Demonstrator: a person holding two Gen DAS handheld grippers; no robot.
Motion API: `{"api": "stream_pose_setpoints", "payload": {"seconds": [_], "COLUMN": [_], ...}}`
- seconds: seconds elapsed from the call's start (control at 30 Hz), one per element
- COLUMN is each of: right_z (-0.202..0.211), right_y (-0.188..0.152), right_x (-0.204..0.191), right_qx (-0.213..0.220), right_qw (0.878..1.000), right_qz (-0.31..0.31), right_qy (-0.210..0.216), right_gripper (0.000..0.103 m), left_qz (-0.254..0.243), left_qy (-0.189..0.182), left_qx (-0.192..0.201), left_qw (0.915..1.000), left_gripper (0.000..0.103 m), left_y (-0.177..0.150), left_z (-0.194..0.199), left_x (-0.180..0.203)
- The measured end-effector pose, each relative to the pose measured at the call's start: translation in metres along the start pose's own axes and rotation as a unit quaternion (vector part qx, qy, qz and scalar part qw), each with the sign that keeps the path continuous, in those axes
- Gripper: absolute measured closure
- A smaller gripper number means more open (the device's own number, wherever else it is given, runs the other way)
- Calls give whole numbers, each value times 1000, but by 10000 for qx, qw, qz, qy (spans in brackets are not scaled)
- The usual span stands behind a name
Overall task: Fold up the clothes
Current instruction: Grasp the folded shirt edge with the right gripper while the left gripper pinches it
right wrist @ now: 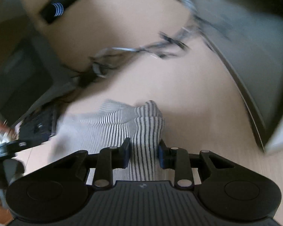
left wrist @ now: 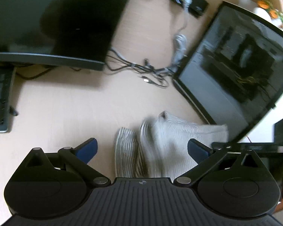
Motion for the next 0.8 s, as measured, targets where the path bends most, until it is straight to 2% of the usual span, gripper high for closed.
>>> {"api": "stream_pose_setpoints", "payload": {"seconds": [0.03, 0.13, 0.23, 0.3, 0.33, 0.37, 0.4, 0.47, 0.57, 0.67, 0.73, 0.8], "right_z": [0, 3, 8, 10, 12, 13, 18, 24, 16, -12, -37, -56], "right_y": [-2, -4, 1, 5, 7, 8, 14, 25, 42, 50, 50, 42], "right_x": [4, -9, -24, -35, -40, -46, -52, -66, -88, -103, -106, -101], "right_qx": [42, 234, 382, 480, 528, 576, 715, 922, 947, 554, 87, -254], "right_qw": [10000, 9994, 9949, 9892, 9855, 9814, 9752, 9610, 9375, 9236, 9218, 9185], "right_qz": [-81, 264, 937, 1384, 1606, 1828, 2091, 2607, 3315, 3695, 3713, 3788], "right_qy": [-26, 30, -40, -87, -111, -134, -88, 97, 472, 859, 1108, 1106], "right_gripper": [74, 72, 68, 66, 62, 62, 61, 42, 40, 40, 40, 40], "left_qz": [-115, -464, -396, -176, -137, -97, -60, -203, -232, -213, -174, -150], "left_qy": [-178, -519, -495, -461, -464, -467, -470, -499, -550, -466, -392, -320], "left_qx": [-49, -302, -615, -616, -585, -554, -521, -383, -311, -273, -250, -225], "left_qw": [9998, 9971, 9961, 9969, 9971, 9973, 9975, 9978, 9977, 9983, 9988, 9991], "left_gripper": [0, 0, 0, 5, 32, 51, 52, 66, 68, 67, 67, 65], "left_y": [0, -2, -9, -12, -12, -11, -11, -7, -6, -6, -6, -6], "left_z": [-1, -16, -45, -57, -58, -59, -60, -53, -42, -35, -32, -28], "left_x": [5, 22, 27, 26, 26, 26, 27, 30, 29, 28, 26, 24]}}
Point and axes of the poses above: each gripper's, at about its wrist camera, not at the fingertips, and z roughly against the way its jaws point, x to its right, y to its top, the point moved 2 cm from there along -z, roughly the way its jaws point, and after that the axes turned 11 degrees about x, right-handed, at the moved point
